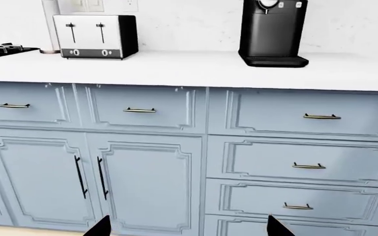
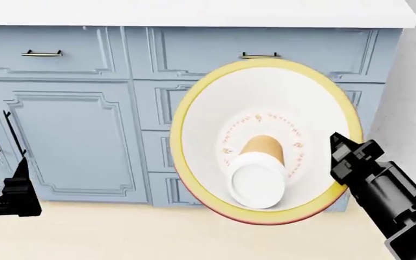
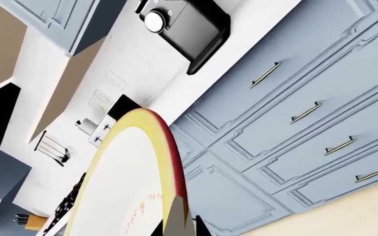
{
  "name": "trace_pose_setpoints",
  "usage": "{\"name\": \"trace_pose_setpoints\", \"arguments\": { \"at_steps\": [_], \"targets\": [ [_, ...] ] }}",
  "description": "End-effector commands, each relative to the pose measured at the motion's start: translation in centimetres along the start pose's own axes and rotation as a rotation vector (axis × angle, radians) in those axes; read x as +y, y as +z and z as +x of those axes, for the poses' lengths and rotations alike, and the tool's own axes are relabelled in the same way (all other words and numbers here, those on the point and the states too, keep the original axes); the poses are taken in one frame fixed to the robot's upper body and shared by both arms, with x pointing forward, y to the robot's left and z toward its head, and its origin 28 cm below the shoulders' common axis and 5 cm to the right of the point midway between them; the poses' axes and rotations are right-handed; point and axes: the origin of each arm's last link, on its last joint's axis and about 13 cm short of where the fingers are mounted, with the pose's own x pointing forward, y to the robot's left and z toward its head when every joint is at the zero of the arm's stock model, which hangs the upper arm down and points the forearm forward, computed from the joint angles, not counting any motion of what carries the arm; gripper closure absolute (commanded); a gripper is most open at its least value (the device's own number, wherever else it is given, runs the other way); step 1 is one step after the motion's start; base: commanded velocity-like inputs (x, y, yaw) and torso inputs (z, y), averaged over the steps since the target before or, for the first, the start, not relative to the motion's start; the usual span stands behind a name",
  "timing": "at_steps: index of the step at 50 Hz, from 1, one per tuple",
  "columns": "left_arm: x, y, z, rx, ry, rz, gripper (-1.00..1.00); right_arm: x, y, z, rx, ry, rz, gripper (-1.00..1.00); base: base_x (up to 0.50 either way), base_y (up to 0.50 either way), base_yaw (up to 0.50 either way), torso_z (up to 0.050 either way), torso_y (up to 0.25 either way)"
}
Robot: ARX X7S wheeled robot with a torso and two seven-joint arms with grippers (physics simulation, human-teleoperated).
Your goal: Place the cup inside the bowl on the dining table and move the bowl to any counter.
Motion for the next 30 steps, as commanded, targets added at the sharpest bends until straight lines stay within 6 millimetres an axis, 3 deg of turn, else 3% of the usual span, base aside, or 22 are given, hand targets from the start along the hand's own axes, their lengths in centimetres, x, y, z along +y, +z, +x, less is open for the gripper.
{"name": "trace_pose_setpoints", "arguments": {
  "at_steps": [1,16,30],
  "targets": [
    [0.12,-0.13,-0.05,0.002,0.003,0.0,-1.0,0.4,0.43,0.22,-0.02,0.027,-0.004,1.0,0.21,0.5,0.0,0.0,0.0],
    [0.31,-0.1,-0.18,0.002,0.003,0.001,-1.0,0.35,0.35,0.24,-0.023,0.025,-0.005,1.0,0.24,0.5,0.0,0.0,0.001],
    [0.19,-0.15,-0.08,0.003,0.002,0.001,-1.0,0.41,0.4,0.36,-0.024,0.027,-0.007,1.0,0.47,0.31,0.0,0.001,0.001]
  ]
}}
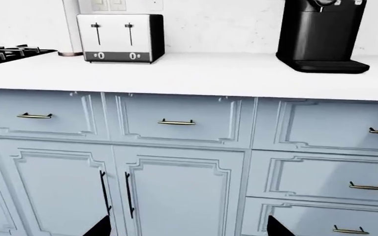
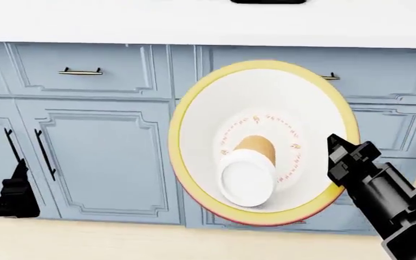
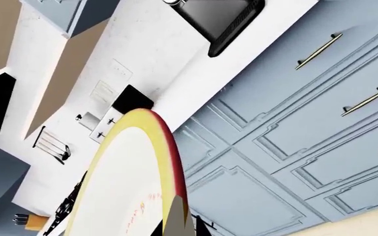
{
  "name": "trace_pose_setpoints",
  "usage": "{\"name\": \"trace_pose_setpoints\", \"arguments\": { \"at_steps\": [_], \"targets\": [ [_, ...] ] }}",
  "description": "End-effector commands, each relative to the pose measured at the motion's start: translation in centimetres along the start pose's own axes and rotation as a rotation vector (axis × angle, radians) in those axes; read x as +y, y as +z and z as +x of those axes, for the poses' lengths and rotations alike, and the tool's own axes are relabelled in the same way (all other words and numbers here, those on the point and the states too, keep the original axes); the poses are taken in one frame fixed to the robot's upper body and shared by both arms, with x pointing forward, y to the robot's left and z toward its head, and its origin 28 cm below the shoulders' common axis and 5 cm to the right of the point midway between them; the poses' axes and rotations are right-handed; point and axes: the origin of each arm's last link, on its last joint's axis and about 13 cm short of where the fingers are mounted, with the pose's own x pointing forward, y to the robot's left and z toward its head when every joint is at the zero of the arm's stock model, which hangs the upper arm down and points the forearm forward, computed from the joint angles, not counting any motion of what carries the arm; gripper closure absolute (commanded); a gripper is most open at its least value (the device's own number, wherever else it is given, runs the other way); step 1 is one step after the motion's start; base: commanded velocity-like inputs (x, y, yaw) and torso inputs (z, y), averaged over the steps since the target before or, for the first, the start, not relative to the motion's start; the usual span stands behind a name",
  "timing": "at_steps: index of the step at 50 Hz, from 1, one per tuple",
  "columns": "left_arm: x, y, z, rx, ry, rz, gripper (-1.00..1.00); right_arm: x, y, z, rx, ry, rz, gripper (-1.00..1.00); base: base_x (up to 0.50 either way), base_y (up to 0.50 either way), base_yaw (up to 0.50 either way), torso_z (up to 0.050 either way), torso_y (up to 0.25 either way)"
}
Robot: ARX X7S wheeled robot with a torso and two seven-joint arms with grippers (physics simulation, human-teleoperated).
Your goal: Place the cup inside the bowl on the dining table and move the bowl to any counter.
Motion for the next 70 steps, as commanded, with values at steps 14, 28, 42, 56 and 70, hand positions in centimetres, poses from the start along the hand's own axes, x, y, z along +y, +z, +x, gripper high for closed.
{"name": "trace_pose_setpoints", "arguments": {
  "at_steps": [14,28,42,56,70],
  "targets": [
    [-0.31,0.06,0.15,-0.001,-0.005,0.001,-1.0,0.57,0.82,0.18,-0.033,0.029,-0.015,1.0,0.5,0.09,0.0,0.0,0.001],
    [-0.16,-0.02,0.08,0.0,-0.004,0.0,-1.0,0.55,0.75,0.13,-0.032,0.027,-0.016,1.0,0.5,0.02,0.0,0.0,0.001],
    [0.07,0.05,0.01,-0.002,-0.001,0.0,-1.0,0.53,0.72,0.08,-0.024,0.027,-0.018,1.0,0.5,0.1,0.0,0.001,0.002],
    [0.39,0.03,-0.17,-0.002,0.0,-0.003,-1.0,0.44,0.59,0.03,-0.018,0.023,-0.006,1.0,0.3,0.48,0.0,0.0,0.001],
    [-0.38,0.03,0.17,-0.001,-0.002,-0.003,-1.0,0.39,0.55,0.04,-0.024,0.02,-0.005,1.0,0.31,0.48,0.0,0.0,0.001]
  ]
}}
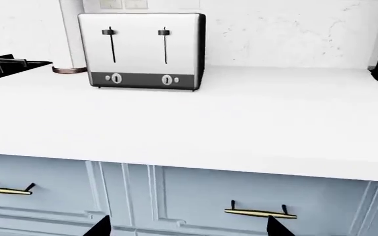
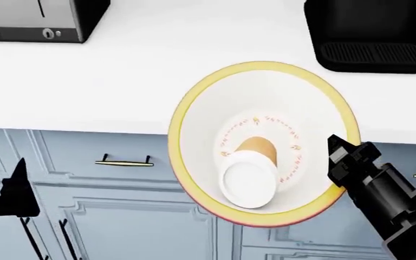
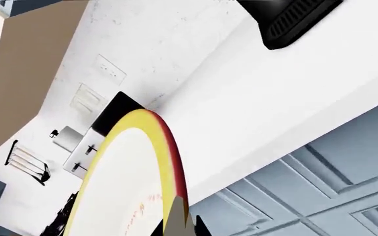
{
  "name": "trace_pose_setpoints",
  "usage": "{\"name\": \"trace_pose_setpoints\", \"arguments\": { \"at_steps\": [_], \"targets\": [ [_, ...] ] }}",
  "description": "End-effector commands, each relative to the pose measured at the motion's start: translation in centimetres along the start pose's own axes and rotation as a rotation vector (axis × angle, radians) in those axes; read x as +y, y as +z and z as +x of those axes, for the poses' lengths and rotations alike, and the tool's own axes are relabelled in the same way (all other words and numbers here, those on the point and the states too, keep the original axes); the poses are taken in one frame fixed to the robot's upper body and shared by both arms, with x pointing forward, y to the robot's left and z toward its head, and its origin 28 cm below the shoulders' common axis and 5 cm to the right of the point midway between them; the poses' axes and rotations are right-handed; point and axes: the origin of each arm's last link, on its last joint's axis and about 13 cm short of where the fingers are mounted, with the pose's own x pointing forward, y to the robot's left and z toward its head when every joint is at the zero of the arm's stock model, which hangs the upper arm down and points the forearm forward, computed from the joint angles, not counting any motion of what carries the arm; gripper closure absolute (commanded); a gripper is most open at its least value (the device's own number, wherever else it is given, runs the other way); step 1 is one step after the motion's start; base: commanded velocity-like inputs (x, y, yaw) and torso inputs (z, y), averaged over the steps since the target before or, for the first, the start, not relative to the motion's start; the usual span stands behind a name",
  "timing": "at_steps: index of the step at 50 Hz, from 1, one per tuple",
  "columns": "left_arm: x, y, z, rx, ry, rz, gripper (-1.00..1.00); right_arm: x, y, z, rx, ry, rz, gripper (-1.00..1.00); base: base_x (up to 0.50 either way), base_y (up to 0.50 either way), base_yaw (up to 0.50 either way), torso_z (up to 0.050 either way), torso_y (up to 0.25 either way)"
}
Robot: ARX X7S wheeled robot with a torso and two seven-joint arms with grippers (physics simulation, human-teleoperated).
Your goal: Place the cup inside the bowl on the dining table and move the bowl to any counter.
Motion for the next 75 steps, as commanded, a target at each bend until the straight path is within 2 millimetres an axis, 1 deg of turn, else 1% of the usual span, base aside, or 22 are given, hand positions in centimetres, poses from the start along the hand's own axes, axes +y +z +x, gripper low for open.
{"name": "trace_pose_setpoints", "arguments": {
  "at_steps": [1,6,8,13,22,29,46,57,65,70,75],
  "targets": [
    [-0.4,-0.1,0.1,0.002,-0.001,0.0,-1.0,0.3,0.5,0.1,-0.027,0.024,-0.002,1.0,0.39,0.45,0.0,0.0,0.01],
    [-0.6,0.0,0.2,0.0,-0.001,0.0,-1.0,0.3,0.5,0.2,-0.029,0.025,0.0,1.0,0.39,0.44,0.0,0.0,0.0],
    [-0.1,-0.1,0.0,0.0,-0.002,-0.001,-1.0,0.3,0.5,0.2,-0.029,0.025,-0.001,1.0,0.39,0.43,0.0,0.0,0.005],
    [-0.2,-0.1,0.0,0.0,0.0,-0.002,-1.0,0.2,0.5,0.2,-0.032,0.024,-0.003,1.0,0.47,0.29,0.0,0.002,0.0],
    [-0.1,0.5,-0.3,-0.013,-0.008,-0.001,-1.0,0.6,0.8,0.5,-0.036,0.031,-0.003,1.0,0.5,0.08,0.0,0.0,0.002],
    [-0.2,0.3,-0.1,-0.008,-0.006,-0.001,-1.0,0.4,0.6,1.0,-0.029,0.031,-0.001,1.0,0.5,0.02,0.0,0.0,0.001],
    [0.2,0.2,-0.2,-0.006,-0.002,-0.004,-1.0,0.3,0.2,1.1,-0.011,0.028,0.006,1.0,0.49,0.02,0.0,0.0,0.002],
    [0.3,0.0,-0.3,-0.003,0.0,-0.006,-1.0,-0.1,-0.5,1.3,0.023,0.006,0.004,1.0,0.02,0.0,0.0,0.001,0.001],
    [-0.1,-0.1,-0.1,-0.002,0.002,-0.006,-1.0,-0.5,-1.1,1.3,0.04,-0.015,0.003,1.0,0.0,0.0,0.0,0.0,0.0],
    [-0.1,-0.2,-0.1,-0.001,0.002,-0.008,-1.0,-1.2,-1.8,1.5,0.052,-0.038,0.007,1.0,0.0,0.0,0.0,0.0,0.002],
    [0.0,-0.2,-0.2,-0.001,0.001,-0.009,-1.0,-1.5,-2.2,1.7,0.065,-0.049,0.019,1.0,0.0,0.0,0.0,0.0,0.0]
  ]
}}
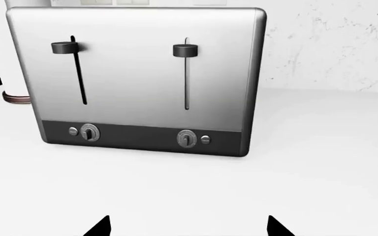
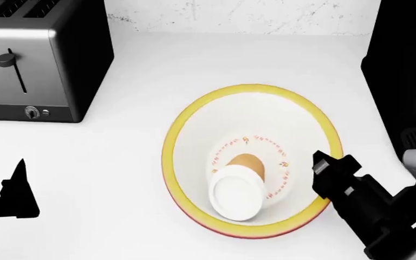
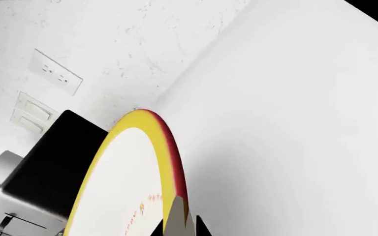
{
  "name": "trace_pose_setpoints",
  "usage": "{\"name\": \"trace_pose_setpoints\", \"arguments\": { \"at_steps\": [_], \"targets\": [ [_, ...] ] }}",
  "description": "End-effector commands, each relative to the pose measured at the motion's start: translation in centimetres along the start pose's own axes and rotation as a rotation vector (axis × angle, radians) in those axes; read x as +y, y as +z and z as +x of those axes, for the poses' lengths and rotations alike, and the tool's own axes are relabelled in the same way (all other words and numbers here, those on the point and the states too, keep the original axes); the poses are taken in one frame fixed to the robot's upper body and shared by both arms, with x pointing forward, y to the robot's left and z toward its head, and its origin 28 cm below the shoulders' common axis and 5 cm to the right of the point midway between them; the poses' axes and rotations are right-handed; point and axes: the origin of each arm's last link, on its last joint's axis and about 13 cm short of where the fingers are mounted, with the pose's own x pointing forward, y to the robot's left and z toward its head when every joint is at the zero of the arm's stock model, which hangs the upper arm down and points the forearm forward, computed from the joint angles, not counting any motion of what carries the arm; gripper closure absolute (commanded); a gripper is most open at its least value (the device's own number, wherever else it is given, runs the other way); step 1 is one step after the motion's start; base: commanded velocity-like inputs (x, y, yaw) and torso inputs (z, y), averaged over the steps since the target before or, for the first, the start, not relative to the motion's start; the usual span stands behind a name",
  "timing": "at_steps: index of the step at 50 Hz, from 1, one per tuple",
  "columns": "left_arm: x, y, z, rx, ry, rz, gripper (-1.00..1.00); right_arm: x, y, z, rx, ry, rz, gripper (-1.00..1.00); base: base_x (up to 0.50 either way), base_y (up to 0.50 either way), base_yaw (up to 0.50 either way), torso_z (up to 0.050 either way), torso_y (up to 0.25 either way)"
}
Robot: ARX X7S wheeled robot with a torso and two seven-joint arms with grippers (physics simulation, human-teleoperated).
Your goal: Place the cup inside the bowl on the dining table and move the bowl to any counter.
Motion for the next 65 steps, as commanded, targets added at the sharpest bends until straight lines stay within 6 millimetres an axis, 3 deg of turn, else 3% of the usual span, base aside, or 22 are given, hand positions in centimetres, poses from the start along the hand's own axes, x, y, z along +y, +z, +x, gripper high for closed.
{"name": "trace_pose_setpoints", "arguments": {
  "at_steps": [1,28,29,48,53,65],
  "targets": [
    [0.1,-0.1,-0.1,0.0,0.001,-0.003,-1.0,-0.4,-0.4,0.5,0.007,-0.005,0.004,1.0,0.0,0.0,0.0,0.0,0.0],
    [-0.2,0.1,0.1,0.0,0.0,-0.004,-1.0,-0.2,-0.3,0.5,0.014,-0.036,0.002,1.0,0.0,0.0,0.0,0.0,0.0],
    [-0.2,0.2,0.1,-0.001,0.001,-0.004,-1.0,-0.1,-0.2,0.5,0.012,-0.038,0.001,-1.0,0.0,0.0,0.0,0.0,0.0],
    [0.6,0.1,-0.2,-0.001,0.005,-0.006,-1.0,0.1,-0.1,0.3,0.0,-0.041,-0.004,-1.0,0.0,0.0,0.0,0.0,0.0],
    [0.5,0.3,-0.1,-0.006,0.006,-0.003,-1.0,0.9,0.9,-0.4,-0.034,-0.084,-0.157,-1.0,0.0,0.0,0.0,0.0,0.0],
    [0.4,0.4,-0.2,-0.008,0.001,-0.004,-1.0,2.3,2.2,-1.2,-0.185,-0.102,-0.225,-1.0,0.0,0.0,0.0,0.0,0.0]
  ]
}}
